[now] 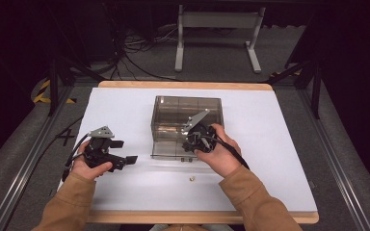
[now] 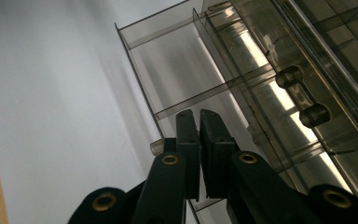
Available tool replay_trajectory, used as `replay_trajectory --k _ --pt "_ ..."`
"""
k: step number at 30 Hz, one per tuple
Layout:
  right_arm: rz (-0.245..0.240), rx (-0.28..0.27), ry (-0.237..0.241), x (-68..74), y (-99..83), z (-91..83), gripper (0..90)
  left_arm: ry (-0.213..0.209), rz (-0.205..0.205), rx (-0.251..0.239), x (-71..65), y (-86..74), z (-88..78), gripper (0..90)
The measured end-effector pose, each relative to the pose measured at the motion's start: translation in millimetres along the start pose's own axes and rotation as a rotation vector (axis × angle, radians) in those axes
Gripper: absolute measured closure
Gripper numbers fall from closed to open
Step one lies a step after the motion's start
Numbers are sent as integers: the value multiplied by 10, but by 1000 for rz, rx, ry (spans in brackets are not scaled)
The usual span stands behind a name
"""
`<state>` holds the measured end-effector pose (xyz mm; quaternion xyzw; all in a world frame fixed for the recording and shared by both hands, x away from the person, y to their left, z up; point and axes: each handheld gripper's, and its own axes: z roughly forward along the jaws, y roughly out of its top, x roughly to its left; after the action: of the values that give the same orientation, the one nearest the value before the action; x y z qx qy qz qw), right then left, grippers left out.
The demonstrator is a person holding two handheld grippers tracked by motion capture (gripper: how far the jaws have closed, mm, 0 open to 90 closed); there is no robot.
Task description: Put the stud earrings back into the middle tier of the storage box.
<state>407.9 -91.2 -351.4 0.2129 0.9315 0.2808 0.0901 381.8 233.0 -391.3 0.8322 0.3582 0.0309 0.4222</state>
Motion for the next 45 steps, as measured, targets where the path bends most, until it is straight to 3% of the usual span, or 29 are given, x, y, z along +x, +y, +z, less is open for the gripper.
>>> replay_trajectory --k 9,45 --pt "2 26 -42 -48 -17 95 874 -2 -1 -1 3 0 -1 115" --pt "-15 77 -22 -58 -61 354 851 -5 -1 7 5 0 6 111"
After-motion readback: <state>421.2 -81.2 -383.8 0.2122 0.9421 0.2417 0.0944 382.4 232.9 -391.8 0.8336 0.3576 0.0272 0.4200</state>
